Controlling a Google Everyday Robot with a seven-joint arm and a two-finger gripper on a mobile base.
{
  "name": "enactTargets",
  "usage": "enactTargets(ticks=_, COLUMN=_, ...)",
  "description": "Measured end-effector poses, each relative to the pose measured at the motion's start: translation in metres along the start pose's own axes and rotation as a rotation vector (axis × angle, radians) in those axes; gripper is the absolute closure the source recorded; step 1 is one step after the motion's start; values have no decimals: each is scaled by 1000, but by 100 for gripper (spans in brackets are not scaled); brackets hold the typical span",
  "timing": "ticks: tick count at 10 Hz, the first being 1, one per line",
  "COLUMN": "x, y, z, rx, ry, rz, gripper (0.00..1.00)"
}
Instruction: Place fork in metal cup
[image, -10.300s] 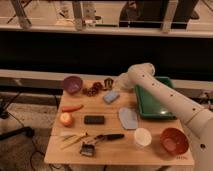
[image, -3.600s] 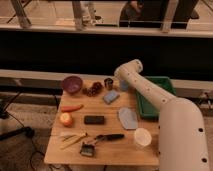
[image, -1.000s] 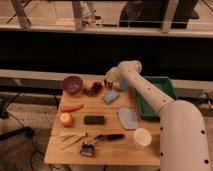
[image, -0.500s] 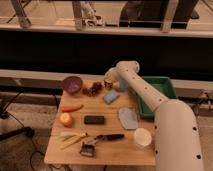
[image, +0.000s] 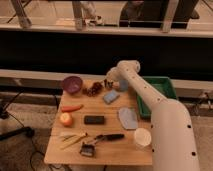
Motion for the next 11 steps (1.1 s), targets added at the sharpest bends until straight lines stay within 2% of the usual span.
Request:
enactTargets(ticks=5, x=12, y=2, z=4, rx=-6, ry=22, rz=12, gripper=100)
enactTargets(ticks=11, x=17, y=4, z=2, rx=-8, ry=29, rz=24, gripper=100)
